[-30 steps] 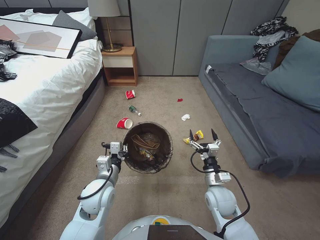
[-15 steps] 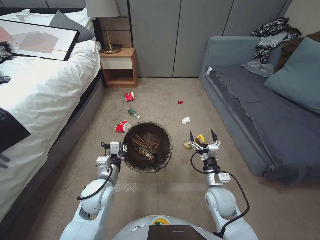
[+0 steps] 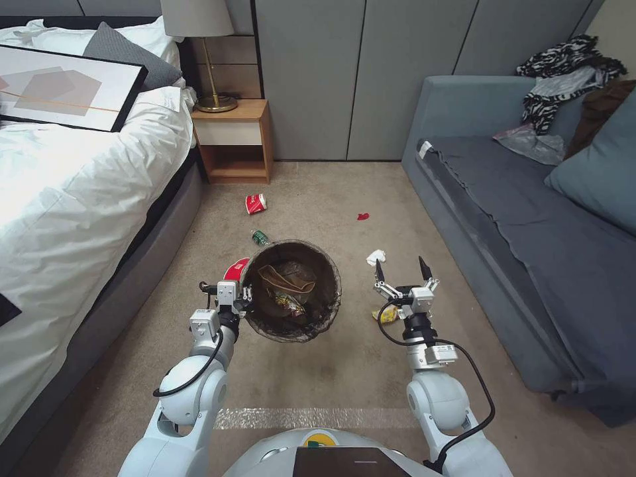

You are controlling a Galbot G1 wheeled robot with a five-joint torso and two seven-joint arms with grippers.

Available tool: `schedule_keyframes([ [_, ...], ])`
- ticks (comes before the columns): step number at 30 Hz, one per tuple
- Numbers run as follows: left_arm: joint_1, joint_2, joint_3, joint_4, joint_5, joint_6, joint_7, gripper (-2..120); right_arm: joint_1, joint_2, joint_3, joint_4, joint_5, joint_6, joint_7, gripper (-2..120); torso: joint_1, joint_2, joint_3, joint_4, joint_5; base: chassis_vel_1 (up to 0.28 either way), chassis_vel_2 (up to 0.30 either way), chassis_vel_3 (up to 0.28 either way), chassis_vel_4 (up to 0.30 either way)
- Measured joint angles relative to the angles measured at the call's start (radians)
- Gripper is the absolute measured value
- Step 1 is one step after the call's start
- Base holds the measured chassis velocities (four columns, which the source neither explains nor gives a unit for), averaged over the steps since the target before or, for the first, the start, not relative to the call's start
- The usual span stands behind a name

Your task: Pick up the trash bin, then pick up the garbage from the floor and place it into the trash bin.

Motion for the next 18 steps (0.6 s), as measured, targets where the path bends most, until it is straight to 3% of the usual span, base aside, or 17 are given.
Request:
schedule_keyframes([
  [18,-0.002,0.001,0.0,0.002,-0.002,0.0,0.0,3,0.024,-0.01,0.0,-0.005,-0.011,-0.002,0.021,100,0.0,0.0,0.0,-0.0003,0.0001,-0.006,0.009,0.007,-0.007],
])
